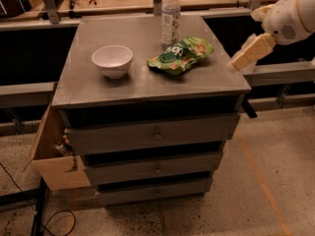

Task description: Knock blue plastic bottle over

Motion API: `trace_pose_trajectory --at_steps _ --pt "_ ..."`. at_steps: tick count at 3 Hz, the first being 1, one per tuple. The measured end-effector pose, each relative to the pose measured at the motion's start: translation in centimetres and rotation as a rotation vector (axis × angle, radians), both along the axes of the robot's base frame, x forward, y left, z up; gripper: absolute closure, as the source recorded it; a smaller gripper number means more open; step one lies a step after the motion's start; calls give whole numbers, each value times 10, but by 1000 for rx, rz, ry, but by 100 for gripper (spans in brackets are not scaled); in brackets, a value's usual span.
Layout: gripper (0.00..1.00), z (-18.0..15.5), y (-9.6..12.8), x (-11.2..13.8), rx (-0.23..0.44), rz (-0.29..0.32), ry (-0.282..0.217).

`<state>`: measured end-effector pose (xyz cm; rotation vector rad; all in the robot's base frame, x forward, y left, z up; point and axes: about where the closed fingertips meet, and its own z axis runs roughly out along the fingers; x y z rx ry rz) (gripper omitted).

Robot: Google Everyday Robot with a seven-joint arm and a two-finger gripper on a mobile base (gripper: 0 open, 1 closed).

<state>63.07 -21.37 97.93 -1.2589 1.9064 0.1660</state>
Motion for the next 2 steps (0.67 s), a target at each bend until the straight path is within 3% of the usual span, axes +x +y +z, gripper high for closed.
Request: trace_pose_trajectory --at_steps 1,2 --pt "0 -16 30 69 199 24 17" --pt "0 -8 65 132 367 -17 19"
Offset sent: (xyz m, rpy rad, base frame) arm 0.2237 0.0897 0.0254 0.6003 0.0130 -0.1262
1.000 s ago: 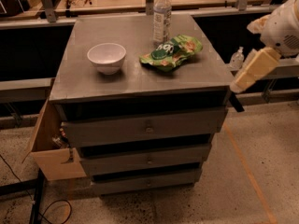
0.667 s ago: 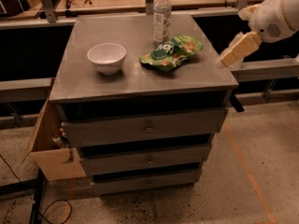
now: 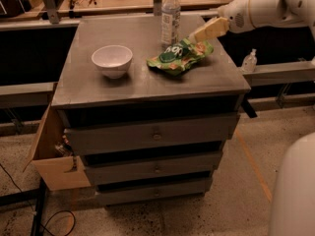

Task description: Knock blue plastic bottle over

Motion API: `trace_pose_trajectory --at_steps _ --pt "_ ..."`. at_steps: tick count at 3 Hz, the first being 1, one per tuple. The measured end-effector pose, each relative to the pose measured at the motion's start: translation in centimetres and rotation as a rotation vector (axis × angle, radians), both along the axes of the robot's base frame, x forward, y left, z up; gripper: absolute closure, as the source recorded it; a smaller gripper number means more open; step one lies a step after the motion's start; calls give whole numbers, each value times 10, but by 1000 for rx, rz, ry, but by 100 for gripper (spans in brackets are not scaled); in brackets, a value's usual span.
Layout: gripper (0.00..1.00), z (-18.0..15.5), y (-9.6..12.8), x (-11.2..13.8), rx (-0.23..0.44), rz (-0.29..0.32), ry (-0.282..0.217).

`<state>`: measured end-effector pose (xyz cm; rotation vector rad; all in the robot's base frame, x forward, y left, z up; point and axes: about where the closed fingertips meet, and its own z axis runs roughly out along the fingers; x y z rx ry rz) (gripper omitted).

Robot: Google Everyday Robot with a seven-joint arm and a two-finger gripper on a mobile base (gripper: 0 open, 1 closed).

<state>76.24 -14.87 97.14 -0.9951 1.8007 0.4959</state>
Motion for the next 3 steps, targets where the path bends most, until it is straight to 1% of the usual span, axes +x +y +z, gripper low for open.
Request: trace_pose_trajectory --at_steps 1,2,3 --pt "0 26 19 48 128 -120 -24" --pt "0 49 49 90 109 -214 -50" --pt "0 58 42 98 54 -261 -61"
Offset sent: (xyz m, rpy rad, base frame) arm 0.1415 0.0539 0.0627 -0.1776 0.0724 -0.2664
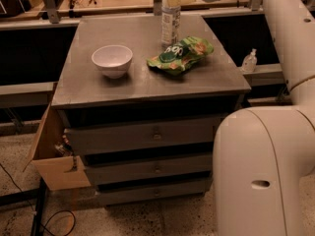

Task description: Knock blue plastic bottle over

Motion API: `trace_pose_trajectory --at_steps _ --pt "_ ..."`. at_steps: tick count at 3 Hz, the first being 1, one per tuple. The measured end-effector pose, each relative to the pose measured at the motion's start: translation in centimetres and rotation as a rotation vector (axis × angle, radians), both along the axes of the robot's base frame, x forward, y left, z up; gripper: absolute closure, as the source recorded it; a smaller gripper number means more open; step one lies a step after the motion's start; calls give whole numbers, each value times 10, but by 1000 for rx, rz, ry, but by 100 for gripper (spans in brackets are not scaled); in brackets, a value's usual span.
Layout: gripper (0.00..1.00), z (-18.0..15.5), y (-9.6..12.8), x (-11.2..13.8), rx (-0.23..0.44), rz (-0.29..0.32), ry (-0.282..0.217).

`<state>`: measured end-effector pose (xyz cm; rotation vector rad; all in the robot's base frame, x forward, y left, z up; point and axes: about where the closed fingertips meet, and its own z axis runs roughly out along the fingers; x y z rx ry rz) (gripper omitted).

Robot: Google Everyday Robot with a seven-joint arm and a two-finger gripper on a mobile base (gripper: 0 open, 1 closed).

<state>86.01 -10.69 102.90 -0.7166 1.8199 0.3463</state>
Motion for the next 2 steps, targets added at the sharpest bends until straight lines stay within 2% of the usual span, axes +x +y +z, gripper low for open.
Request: trace_pose_trajectory --at_steps 1,2 --pt "0 -25 4 14 21 -25 1" --pt "0 -58 15 31 53 -90 -48"
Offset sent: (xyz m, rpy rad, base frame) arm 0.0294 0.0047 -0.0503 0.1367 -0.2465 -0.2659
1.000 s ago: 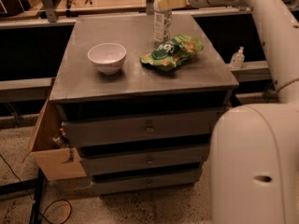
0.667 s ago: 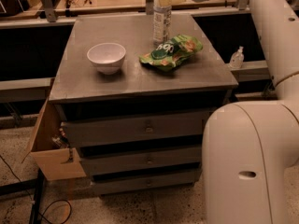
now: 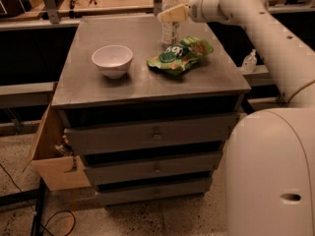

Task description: Knock blue plastic bottle over

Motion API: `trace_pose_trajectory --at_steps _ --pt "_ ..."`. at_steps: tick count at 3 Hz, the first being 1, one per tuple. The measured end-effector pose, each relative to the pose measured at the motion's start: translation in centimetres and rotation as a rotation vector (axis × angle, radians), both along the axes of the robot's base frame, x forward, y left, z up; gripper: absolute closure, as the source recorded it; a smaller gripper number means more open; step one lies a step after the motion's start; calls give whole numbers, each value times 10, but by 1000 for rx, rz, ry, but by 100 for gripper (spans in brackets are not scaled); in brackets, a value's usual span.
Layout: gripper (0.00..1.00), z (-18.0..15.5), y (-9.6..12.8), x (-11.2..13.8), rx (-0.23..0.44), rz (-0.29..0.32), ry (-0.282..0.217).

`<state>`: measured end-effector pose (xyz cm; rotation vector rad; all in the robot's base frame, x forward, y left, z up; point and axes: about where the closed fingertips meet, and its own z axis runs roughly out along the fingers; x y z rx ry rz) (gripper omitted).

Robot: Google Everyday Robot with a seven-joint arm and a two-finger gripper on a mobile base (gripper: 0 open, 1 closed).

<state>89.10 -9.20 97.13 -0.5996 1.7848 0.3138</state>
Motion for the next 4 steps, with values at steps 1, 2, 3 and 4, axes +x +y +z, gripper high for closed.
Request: trace_pose_trajectory --at_steps 1,2,3,4 --pt "0 -7 8 15 31 -38 -90" --pt "17 -16 10 35 96 -104 -165" --pt "41 -18 16 52 141 -125 -206" --pt "64 6 20 63 103 -103 -242"
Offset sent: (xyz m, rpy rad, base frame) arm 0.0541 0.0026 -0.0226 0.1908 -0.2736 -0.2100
